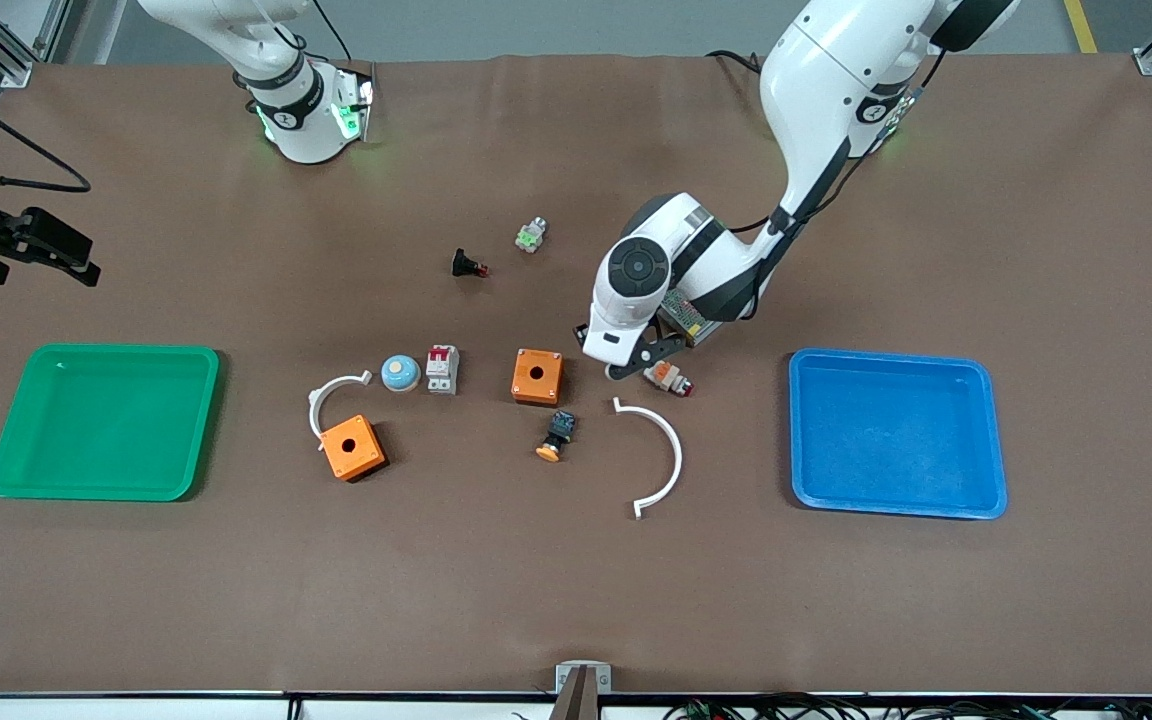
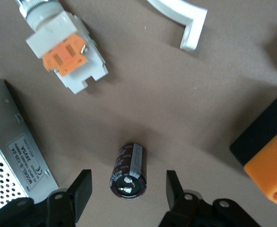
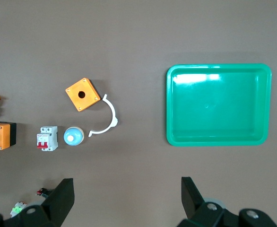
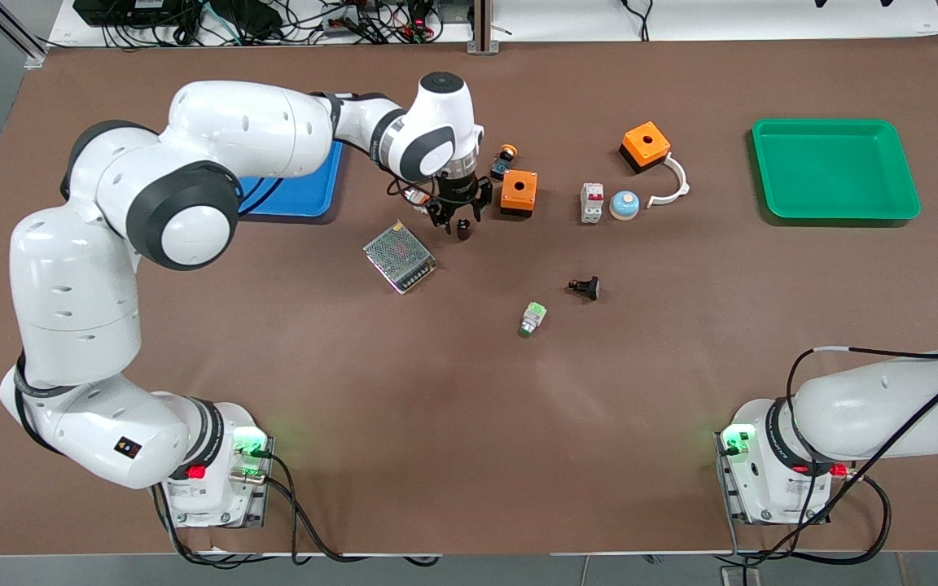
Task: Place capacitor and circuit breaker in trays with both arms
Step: 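Grasp the black capacitor with the left gripper while the right gripper moves out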
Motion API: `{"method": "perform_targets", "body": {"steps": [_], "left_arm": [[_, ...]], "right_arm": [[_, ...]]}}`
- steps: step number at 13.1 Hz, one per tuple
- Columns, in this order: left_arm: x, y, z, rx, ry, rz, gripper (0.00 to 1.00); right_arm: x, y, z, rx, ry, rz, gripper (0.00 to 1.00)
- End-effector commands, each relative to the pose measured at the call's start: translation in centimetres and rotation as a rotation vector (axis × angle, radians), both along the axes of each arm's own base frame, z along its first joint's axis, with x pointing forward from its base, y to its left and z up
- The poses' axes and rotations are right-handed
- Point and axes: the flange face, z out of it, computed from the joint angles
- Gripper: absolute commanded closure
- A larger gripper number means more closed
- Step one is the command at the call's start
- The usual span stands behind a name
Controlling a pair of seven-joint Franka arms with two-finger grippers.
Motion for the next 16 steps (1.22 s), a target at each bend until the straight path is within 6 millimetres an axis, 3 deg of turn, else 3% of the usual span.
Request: {"method": "perform_targets", "body": {"steps": [1, 8, 10, 13, 16], "left_arm": [[0.0, -0.4, -0.8, 0.010, -0.015, 0.010, 0.32], [0.1, -0.3, -1.2, 0.009, -0.015, 0.011, 0.47], [0.2, -0.2, -1.1, 0.009, -0.016, 0.013, 0.63], [0.7, 0.1, -0.5, 0.002, -0.025, 0.016, 0.96], [2.6, 0.9, 3.1, -0.019, -0.067, 0.042, 1.00]], "right_arm": [[0.6, 1.1, -0.7, 0.025, 0.024, 0.005, 0.00], [2.1, 6.3, -3.9, 0.048, 0.076, 0.041, 0.00], [2.5, 8.0, -5.0, 0.043, 0.090, 0.007, 0.00], [2.7, 9.4, -5.5, 0.042, 0.084, 0.011, 0.00], [2.8, 9.5, -5.7, 0.042, 0.087, 0.012, 0.00]]}}
